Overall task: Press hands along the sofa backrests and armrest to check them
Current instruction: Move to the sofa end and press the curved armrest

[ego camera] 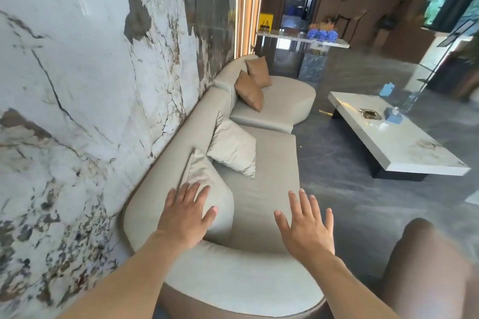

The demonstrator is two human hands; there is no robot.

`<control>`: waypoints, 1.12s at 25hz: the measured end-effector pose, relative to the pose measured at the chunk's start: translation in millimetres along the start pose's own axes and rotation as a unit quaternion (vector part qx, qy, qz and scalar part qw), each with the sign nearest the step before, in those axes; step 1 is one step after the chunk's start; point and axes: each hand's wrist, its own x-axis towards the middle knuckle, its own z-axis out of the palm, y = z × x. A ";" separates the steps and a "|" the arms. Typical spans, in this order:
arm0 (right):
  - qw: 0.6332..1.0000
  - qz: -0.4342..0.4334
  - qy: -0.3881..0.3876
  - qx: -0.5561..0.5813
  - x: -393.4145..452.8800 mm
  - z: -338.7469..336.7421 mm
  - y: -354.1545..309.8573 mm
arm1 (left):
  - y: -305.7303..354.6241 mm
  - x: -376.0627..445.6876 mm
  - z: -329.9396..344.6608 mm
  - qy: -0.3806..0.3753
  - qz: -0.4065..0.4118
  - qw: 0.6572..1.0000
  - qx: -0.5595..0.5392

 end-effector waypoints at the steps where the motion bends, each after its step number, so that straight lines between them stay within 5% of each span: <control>1: 1.000 -0.001 -0.016 0.000 -16.1 12.2 3.2 | 1.5 -17.3 7.7 -0.015 0.009 1.000 0.004; 7: 0.997 -0.011 -0.073 0.007 -68.4 102.5 4.8 | -19.3 -81.1 80.7 -0.078 -0.003 0.997 0.013; 14: 0.994 -0.002 -0.107 -0.007 -65.2 241.9 9.7 | -48.2 -61.9 215.7 -0.094 0.031 0.995 0.032; 23: 0.999 0.014 0.050 -0.007 -36.8 319.5 11.4 | -48.6 -23.8 293.1 -0.003 0.042 0.999 0.025; 28: 0.998 0.008 0.068 -0.005 -35.2 321.2 12.5 | -48.5 -21.4 290.5 -0.014 0.048 0.998 0.039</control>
